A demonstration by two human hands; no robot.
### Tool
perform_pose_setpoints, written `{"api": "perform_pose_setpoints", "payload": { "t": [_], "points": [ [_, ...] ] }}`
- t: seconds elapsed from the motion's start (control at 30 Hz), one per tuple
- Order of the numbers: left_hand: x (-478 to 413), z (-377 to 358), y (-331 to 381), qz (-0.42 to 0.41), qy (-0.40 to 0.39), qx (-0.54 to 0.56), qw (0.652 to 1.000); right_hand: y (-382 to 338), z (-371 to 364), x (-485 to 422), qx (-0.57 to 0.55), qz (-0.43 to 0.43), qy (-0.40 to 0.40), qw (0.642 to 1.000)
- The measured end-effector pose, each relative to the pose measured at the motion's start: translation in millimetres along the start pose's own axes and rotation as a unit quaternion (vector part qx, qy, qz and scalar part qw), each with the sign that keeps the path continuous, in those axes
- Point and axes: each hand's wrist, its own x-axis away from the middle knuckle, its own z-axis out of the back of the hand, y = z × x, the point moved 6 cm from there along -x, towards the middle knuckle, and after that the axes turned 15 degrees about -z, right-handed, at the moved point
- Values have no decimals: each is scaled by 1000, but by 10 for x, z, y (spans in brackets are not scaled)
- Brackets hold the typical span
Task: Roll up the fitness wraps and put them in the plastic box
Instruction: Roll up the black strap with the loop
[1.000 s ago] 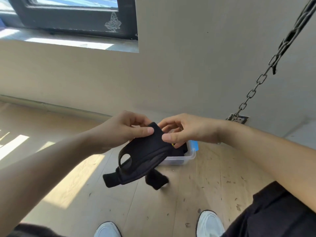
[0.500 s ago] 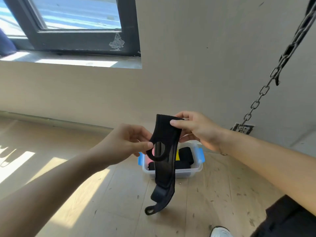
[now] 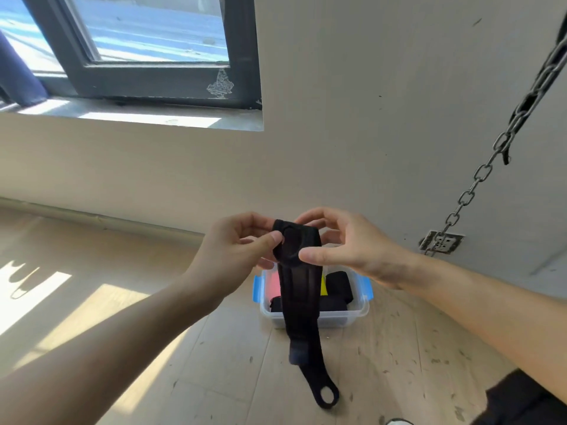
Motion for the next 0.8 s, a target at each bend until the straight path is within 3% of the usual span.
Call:
{"api": "perform_pose_setpoints", "payload": {
  "t": [0.17, 0.4, 0.7, 0.8],
  "points": [
    [-39, 60, -27, -7, 19, -13, 1000, -56, 13, 10, -89, 29, 8, 996],
    [-34, -34, 12, -30, -64, 14, 997, -56, -3, 0, -98, 18, 15, 995],
    [-57, 1, 35, -94, -6, -23, 995, -114, -56, 62, -6, 46, -1, 999],
    [-70, 3, 79, -143, 5, -66, 988, -141, -88, 77, -37, 40, -14, 998]
  ]
}}
